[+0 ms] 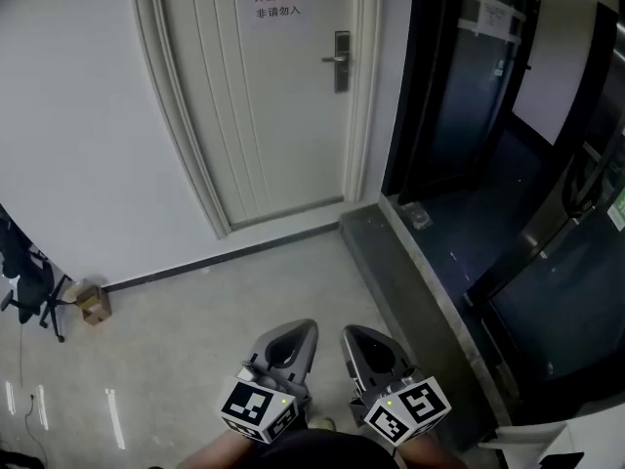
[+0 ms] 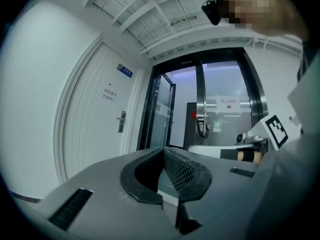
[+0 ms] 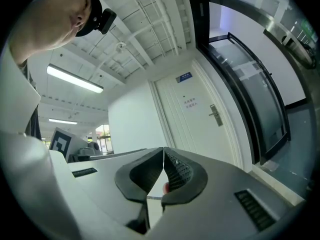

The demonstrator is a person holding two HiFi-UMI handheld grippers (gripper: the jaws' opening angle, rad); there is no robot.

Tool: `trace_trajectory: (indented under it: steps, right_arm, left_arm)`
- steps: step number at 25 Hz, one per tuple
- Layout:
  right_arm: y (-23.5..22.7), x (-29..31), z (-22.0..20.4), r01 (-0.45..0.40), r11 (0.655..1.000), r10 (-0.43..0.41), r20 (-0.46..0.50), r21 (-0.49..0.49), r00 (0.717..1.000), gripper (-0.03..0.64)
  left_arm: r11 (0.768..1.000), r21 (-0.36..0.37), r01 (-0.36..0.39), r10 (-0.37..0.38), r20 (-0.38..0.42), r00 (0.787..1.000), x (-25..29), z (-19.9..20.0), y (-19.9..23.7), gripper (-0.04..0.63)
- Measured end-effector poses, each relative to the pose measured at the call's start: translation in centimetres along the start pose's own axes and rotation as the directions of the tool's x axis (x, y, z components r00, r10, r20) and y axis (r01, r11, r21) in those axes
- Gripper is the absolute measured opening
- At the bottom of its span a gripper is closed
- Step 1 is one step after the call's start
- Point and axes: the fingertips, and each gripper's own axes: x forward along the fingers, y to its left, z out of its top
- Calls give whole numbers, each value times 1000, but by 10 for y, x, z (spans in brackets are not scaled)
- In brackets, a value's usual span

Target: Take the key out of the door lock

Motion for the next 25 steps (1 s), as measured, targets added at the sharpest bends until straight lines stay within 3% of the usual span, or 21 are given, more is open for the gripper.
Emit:
trace_trajectory:
  steps: [9,13,18,25]
  right_arm:
    - [-47,66,4,23,1000,-23,17,-1,1000,15]
    - [-75,113,17,49,999,-48,40,-8,998,15]
    - [-100,180,32,73,997,-71,70,-24,995,14]
    - [-128,251,40,84,996,-82,76,-25,994,15]
  left_arm:
    - [1000,7,8,-8,-6,1000,71,5,58,5]
    - [996,65,60,-62,29,998,113,19,86,5]
    - [984,161,70,-78,44,996,159,38,136,5]
    - [984,161,74,-83,49,995,209,48,196,5]
